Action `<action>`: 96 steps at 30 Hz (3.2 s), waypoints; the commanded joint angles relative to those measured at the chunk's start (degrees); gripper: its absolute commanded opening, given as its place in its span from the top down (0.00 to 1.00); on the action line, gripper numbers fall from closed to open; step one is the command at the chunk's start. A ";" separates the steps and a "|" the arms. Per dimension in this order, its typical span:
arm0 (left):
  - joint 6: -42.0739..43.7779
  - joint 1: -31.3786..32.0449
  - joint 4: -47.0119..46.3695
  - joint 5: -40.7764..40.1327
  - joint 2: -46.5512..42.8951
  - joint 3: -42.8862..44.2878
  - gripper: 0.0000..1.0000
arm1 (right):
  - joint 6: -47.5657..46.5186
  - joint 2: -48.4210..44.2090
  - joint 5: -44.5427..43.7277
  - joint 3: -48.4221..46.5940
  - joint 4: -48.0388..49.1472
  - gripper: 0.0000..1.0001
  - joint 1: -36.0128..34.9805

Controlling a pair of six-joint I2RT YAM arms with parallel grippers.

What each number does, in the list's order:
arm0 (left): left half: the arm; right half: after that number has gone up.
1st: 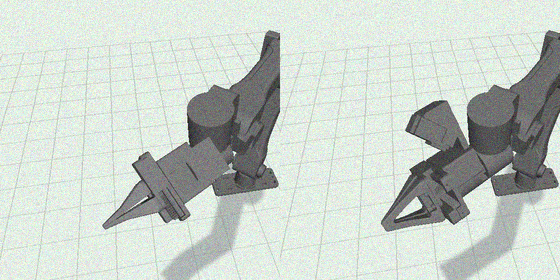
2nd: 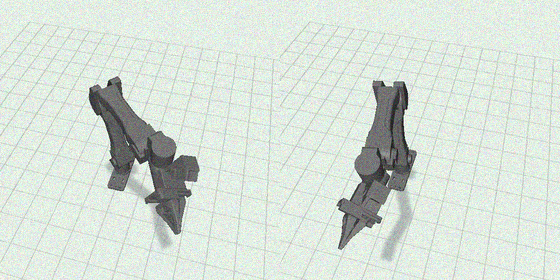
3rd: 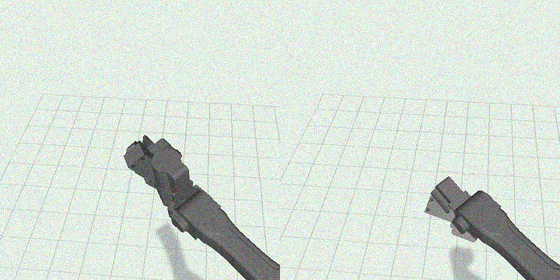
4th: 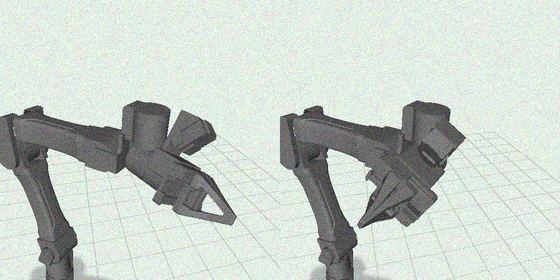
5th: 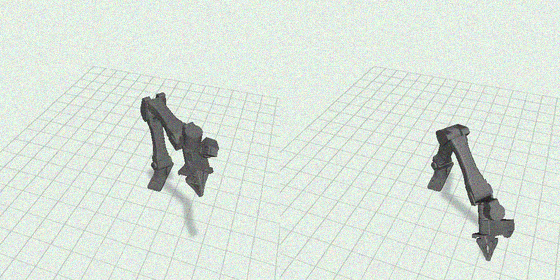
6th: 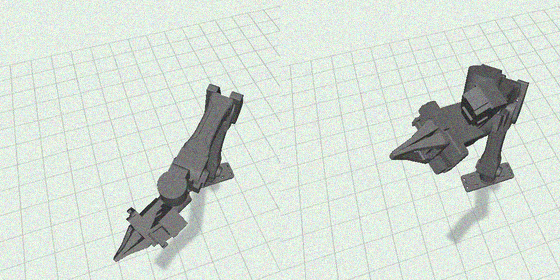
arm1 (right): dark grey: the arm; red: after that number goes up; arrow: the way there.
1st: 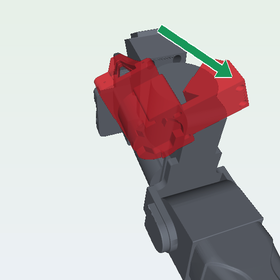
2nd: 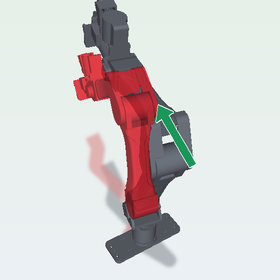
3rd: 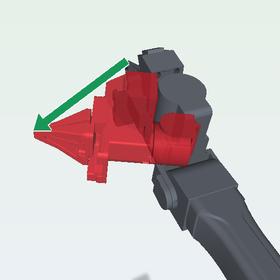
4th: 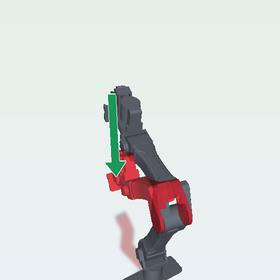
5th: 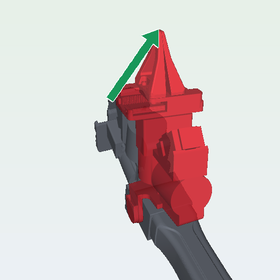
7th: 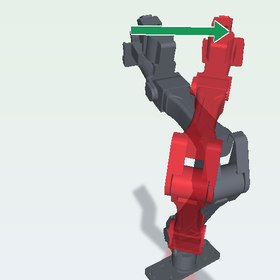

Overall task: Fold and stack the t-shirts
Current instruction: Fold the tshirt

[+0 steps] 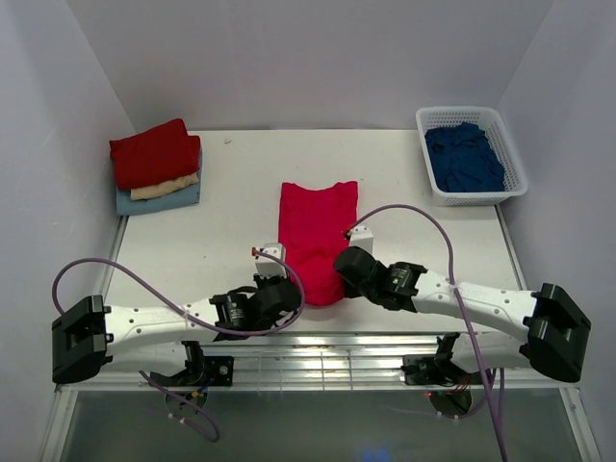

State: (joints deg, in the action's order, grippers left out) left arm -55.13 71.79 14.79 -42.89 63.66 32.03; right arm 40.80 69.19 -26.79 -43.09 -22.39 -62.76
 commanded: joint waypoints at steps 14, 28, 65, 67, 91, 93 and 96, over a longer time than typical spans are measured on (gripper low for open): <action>21.98 -15.80 -21.90 1.14 3.91 3.65 1.00 | -9.06 10.88 -11.18 -17.80 -0.02 0.92 8.26; 29.64 -28.80 -32.01 11.69 18.51 13.84 1.00 | -18.38 21.77 -5.47 -27.57 4.81 0.92 18.28; 35.09 -41.29 -37.99 25.49 48.92 38.62 1.00 | -26.12 48.75 1.12 -51.30 7.89 0.92 30.15; 35.71 -41.55 -37.99 25.84 50.86 39.77 1.00 | -26.47 50.07 1.73 -52.27 8.07 0.92 30.59; 42.67 -38.05 -40.36 11.69 42.08 45.60 0.29 | -35.53 35.50 -5.40 -42.53 25.48 0.36 31.47; 39.34 -35.67 -40.28 14.67 40.24 39.53 0.67 | -34.04 34.88 0.14 -40.59 23.81 0.56 31.39; 35.73 -32.33 -40.27 16.43 40.49 34.25 1.00 | -31.84 34.79 9.36 -38.22 22.48 0.92 31.39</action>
State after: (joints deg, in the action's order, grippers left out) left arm -14.59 36.38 -27.64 -30.00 103.15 71.13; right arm 6.70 102.74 -27.38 -84.84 0.75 -31.44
